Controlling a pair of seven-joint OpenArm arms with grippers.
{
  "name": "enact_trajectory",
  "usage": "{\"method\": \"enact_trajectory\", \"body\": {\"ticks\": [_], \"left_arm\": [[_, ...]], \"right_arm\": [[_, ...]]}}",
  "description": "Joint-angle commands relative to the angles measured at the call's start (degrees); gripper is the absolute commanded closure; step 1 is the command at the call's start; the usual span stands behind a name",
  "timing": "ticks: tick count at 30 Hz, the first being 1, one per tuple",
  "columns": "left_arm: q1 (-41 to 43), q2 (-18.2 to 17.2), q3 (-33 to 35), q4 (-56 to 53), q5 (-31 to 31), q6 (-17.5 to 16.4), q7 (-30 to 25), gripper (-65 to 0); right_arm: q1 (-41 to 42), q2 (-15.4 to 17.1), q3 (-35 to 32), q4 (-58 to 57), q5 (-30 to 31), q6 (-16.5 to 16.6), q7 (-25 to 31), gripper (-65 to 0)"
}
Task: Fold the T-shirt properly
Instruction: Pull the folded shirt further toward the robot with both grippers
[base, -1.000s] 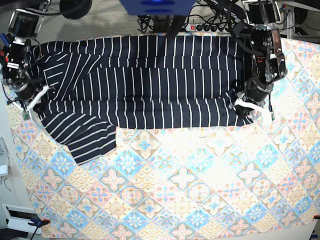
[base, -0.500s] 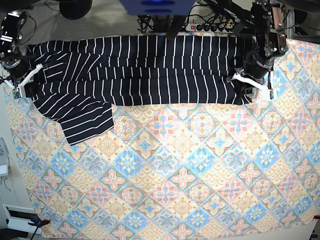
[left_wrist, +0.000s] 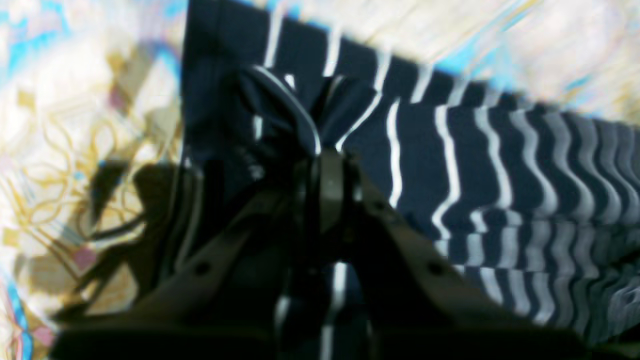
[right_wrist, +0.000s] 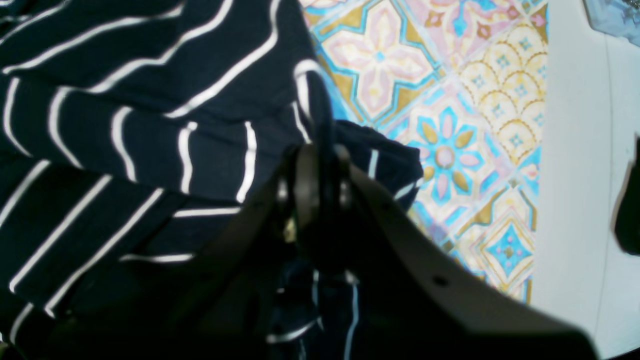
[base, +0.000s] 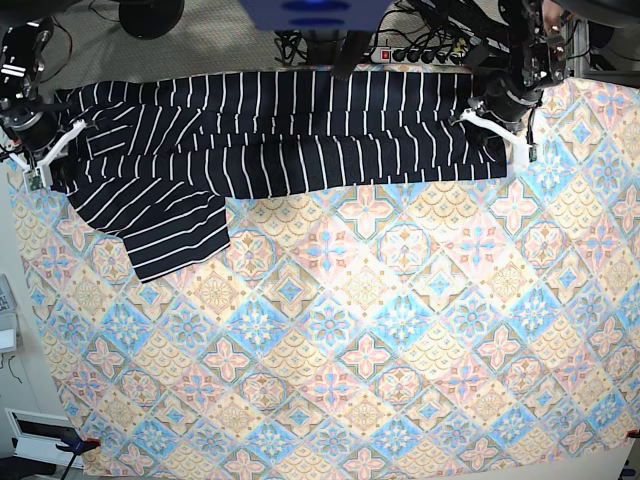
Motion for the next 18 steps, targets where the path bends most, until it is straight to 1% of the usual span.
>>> {"method": "enact_trajectory", "body": {"ticks": [1, 3, 4, 6, 8, 11, 14, 18], "left_arm": [[-0.3, -0.7, -0.2, -0.9, 0.4, 0.0, -0.5, 0.0], [-1.4, -0.7, -0.3, -2.6, 0.7, 0.0, 0.9, 0.0], [-1.8, -0.7, -0.4, -3.1, 0.7, 0.1, 1.5, -0.8], [-2.1, -0.6, -0.5, -3.7, 0.7, 0.2, 1.9, -4.1], [-2.2, -0.4, -0.5, -3.7, 0.7, 0.3, 1.6, -9.0], [-2.3, -0.4, -0.5, -3.8, 0.7, 0.3, 1.6, -13.8], [-2.4, -0.4, -0.4, -3.8, 0.7, 0.3, 1.6, -14.5], [-2.4, -0.3, -0.3, -3.8, 0.7, 0.3, 1.6, -14.5]], "right_arm": [[0.0, 1.4, 0.6, 1.1, 0.6, -0.5, -0.4, -4.2], [0.0, 1.4, 0.8, 1.1, 0.6, -0.5, -1.5, -7.0], [0.1, 1.4, 0.9, 1.1, 0.6, -0.5, -1.3, -8.7], [0.1, 1.4, 1.6, 1.1, 0.6, -0.5, -1.3, -12.0], [0.3, 1.0, 4.9, 1.1, 0.6, -0.5, -1.6, -15.7], [0.6, -1.1, 9.5, 1.1, 0.5, -0.6, -1.6, -21.0], [3.7, -2.7, 12.2, 2.0, 0.5, -0.6, -1.6, -24.9], [4.5, -2.7, 11.5, 5.5, 0.5, -0.6, -1.7, -26.3]]}}
